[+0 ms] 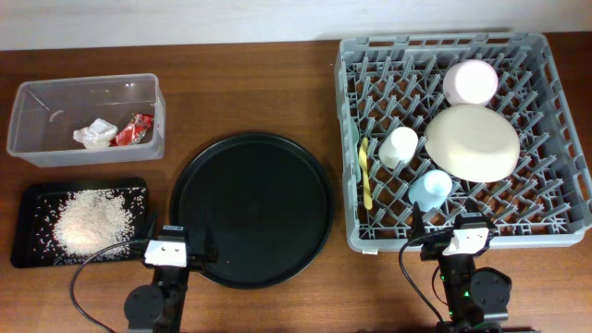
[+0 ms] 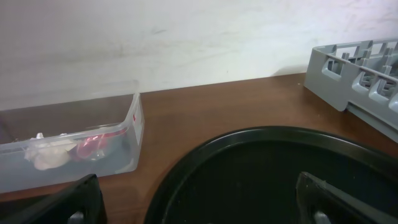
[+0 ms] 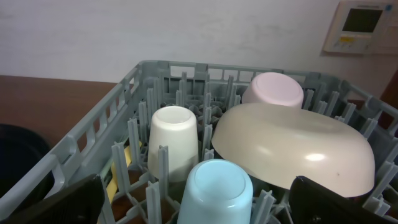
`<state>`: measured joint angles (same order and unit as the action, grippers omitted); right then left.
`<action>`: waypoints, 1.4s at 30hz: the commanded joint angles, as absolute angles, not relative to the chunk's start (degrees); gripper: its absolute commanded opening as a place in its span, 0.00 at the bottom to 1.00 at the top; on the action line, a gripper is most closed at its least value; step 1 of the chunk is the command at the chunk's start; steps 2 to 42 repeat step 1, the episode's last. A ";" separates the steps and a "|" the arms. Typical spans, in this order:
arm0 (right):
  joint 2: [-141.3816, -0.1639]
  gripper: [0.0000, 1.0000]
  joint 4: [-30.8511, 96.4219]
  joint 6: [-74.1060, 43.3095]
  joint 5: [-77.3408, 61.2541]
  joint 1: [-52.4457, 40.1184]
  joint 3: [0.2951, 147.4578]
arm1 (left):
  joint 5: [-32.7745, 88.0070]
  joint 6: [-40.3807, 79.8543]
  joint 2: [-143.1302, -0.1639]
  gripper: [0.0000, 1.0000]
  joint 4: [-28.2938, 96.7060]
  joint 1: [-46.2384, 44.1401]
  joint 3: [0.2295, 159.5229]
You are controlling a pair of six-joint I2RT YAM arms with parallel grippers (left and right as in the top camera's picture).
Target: Sort waste into correct bins and load items into the dishwasher rack
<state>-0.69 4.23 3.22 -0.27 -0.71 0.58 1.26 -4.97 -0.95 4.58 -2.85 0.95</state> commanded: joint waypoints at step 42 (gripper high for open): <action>-0.32 0.98 4.49 3.18 -0.80 -0.25 0.32 | 1.06 -5.93 -0.30 0.99 4.64 -3.11 0.49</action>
